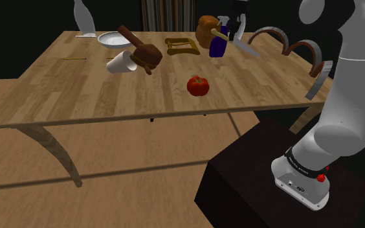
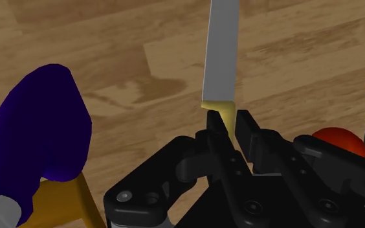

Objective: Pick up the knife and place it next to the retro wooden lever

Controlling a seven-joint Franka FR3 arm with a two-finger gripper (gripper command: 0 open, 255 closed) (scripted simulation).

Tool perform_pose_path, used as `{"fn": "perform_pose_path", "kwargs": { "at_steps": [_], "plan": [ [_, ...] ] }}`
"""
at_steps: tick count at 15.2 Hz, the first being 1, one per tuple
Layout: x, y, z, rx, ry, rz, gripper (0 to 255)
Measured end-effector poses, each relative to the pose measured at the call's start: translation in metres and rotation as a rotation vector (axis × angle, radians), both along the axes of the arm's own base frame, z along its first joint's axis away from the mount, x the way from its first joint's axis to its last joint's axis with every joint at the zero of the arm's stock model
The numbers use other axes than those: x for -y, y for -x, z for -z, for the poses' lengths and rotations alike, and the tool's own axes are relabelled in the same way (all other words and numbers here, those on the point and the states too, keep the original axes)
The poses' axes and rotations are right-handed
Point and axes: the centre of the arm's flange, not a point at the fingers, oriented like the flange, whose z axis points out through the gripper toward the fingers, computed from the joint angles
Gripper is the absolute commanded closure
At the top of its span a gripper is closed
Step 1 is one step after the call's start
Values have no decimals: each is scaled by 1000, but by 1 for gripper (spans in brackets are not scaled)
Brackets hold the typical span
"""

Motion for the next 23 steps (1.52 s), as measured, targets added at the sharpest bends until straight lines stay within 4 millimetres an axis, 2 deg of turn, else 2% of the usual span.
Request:
{"fn": "perform_pose_path", "kwargs": {
  "at_steps": [17, 19, 23],
  "plan": [
    [0, -1, -88, 0, 0, 0, 255],
    [-14, -2, -92, 0, 0, 0, 255],
    [-64, -5, -93, 0, 0, -1, 255]
  ]
}}
